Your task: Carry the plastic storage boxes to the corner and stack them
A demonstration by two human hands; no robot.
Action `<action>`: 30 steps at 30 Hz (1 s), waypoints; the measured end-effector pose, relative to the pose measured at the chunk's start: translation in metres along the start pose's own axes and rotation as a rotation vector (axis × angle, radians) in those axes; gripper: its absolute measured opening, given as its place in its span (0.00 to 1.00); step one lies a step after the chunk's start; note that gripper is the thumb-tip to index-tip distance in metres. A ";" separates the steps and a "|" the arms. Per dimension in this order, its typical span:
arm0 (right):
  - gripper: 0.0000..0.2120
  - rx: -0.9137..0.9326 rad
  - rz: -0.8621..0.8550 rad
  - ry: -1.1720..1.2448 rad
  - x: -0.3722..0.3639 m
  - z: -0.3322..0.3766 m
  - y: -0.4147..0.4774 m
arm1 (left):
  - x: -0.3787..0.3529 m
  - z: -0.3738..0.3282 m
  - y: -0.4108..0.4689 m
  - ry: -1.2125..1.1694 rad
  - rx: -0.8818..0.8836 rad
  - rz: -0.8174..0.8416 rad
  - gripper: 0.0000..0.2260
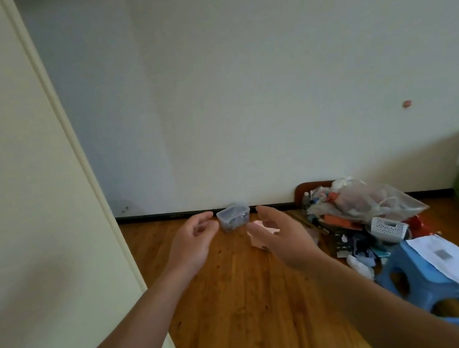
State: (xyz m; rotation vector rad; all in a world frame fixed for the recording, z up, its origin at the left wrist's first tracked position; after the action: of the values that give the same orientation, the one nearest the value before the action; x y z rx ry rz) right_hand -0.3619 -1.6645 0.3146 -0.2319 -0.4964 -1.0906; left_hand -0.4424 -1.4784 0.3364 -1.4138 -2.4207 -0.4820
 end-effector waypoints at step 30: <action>0.30 -0.048 -0.138 -0.101 0.212 -0.172 0.310 | -0.292 -0.035 0.336 -0.069 0.011 0.180 0.14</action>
State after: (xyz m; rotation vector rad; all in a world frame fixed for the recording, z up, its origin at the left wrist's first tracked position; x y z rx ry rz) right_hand 0.0383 -1.7636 0.2890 -0.2991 -0.5832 -1.2301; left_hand -0.0069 -1.5661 0.2925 -1.6506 -2.3152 -0.3823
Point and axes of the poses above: each hand's wrist, its own y-axis towards the middle knuckle, its own x-axis out of the back of the hand, z = x × y, the point moved 10 cm from there along y, towards the middle knuckle, and after that the axes turned 2 degrees about z, right-handed, at the moved point
